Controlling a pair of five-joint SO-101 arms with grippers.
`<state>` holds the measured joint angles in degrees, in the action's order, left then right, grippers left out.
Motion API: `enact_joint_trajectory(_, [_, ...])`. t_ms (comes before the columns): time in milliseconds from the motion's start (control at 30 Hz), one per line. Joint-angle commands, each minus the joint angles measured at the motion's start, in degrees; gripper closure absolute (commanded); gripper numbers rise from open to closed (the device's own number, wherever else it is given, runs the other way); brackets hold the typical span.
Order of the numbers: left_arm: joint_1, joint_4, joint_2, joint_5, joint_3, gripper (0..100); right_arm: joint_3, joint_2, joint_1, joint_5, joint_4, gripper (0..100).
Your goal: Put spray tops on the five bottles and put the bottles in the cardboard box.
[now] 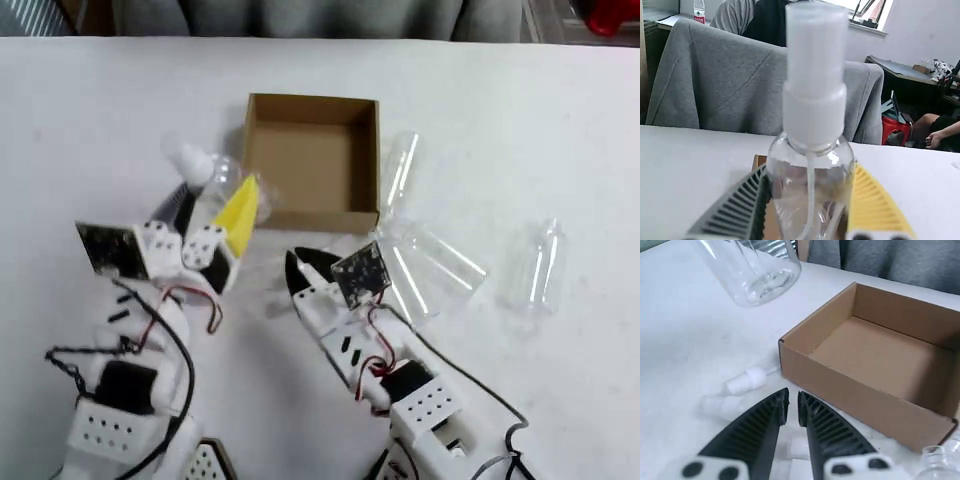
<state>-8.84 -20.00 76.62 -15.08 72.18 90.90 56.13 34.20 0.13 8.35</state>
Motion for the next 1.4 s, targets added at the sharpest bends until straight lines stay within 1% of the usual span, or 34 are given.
enact_joint_trajectory(0, [0.6,2.3,-13.1,0.6,-13.1,98,-4.0,-0.2,-2.0,1.1,0.0,98.3])
enact_joint_trajectory(100, [0.7,5.8,-22.6,0.6,-19.3,98,-4.0,-0.2,-2.7,1.1,0.2,98.3])
enact_joint_trajectory(200, [0.4,12.0,-31.3,0.6,-22.2,98,-4.6,-0.3,-4.6,0.6,0.2,98.3])
enact_joint_trajectory(267, [0.2,18.6,-36.7,0.6,-22.5,98,-5.1,-0.7,-5.6,0.9,0.2,98.3])
enact_joint_trajectory(400, [0.0,35.3,-48.1,0.6,-22.7,98,-5.0,-0.7,-5.3,1.1,0.0,98.3])
enact_joint_trajectory(467, [0.0,40.0,-54.1,0.6,-24.6,98,-5.0,-0.7,-5.3,1.1,0.0,98.3])
enact_joint_trajectory(733, [0.7,40.2,-76.4,0.6,-40.6,98,-4.8,-0.7,-5.3,1.1,0.0,98.3])
enact_joint_trajectory(1033, [4.8,40.1,-92.8,0.6,-54.5,98,-4.7,-0.7,-5.3,1.1,0.0,98.3])
enact_joint_trajectory(1200, [6.3,34.7,-98.4,0.9,-61.7,98,-4.7,-0.7,-4.4,1.1,0.0,98.2])
enact_joint_trajectory(1367, [5.8,33.8,-101.6,8.0,-64.4,98,-4.7,-0.7,-4.4,1.1,0.0,98.2])
